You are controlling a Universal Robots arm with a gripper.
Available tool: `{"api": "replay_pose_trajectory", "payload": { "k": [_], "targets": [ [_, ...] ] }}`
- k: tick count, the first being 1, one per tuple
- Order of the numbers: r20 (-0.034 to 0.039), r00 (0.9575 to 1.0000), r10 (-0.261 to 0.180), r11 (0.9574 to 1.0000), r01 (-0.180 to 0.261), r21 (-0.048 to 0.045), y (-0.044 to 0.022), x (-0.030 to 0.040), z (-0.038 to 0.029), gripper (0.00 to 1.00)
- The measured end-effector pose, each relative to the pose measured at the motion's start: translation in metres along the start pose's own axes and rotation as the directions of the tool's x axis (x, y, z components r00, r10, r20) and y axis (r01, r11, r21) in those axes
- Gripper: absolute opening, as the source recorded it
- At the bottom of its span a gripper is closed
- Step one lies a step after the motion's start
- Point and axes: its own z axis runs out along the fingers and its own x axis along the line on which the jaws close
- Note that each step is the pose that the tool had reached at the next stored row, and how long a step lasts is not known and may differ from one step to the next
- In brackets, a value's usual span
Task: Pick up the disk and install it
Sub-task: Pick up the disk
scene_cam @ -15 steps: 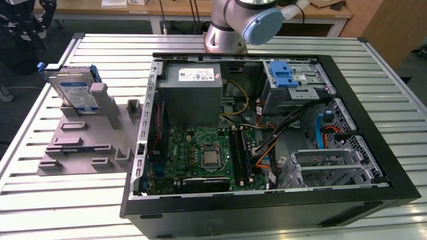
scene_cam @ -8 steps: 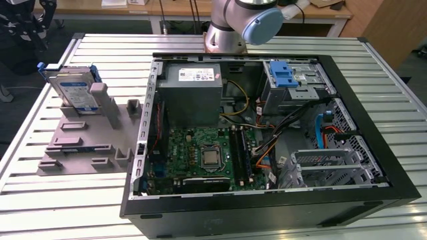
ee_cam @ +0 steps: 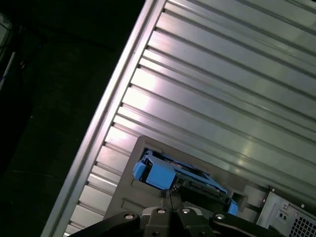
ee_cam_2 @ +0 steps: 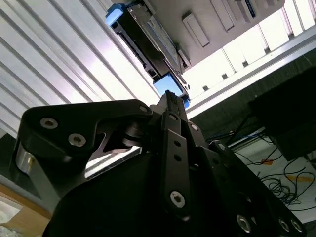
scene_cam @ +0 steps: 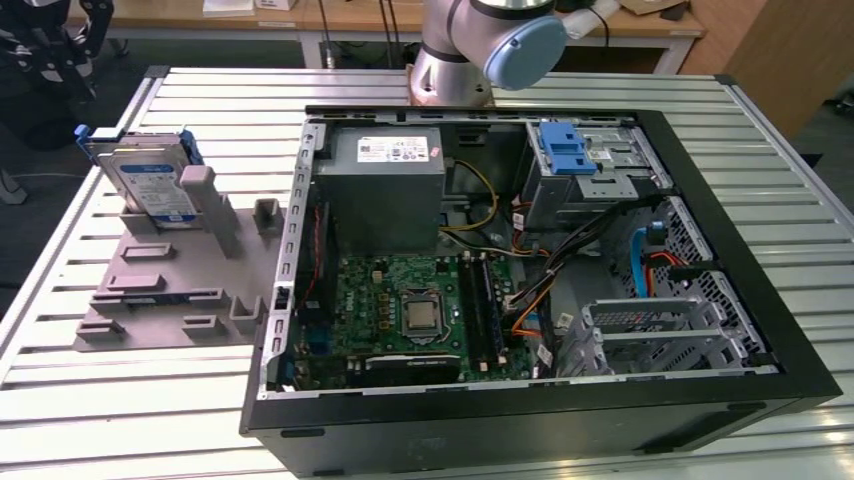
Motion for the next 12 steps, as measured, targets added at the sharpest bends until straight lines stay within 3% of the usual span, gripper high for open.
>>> {"api": "replay_pose_trajectory", "payload": {
  "k": [8, 12],
  "targets": [
    [-0.0050, 0.9932, -0.116, 0.9932, 0.116, -0.0025, 0.0000, 0.0000, 0.0001, 0.11],
    [-0.0076, 0.9834, -0.181, 0.9834, 0.181, -0.0041, 0.0000, 0.0000, 0.0002, 0.11]
  ]
}}
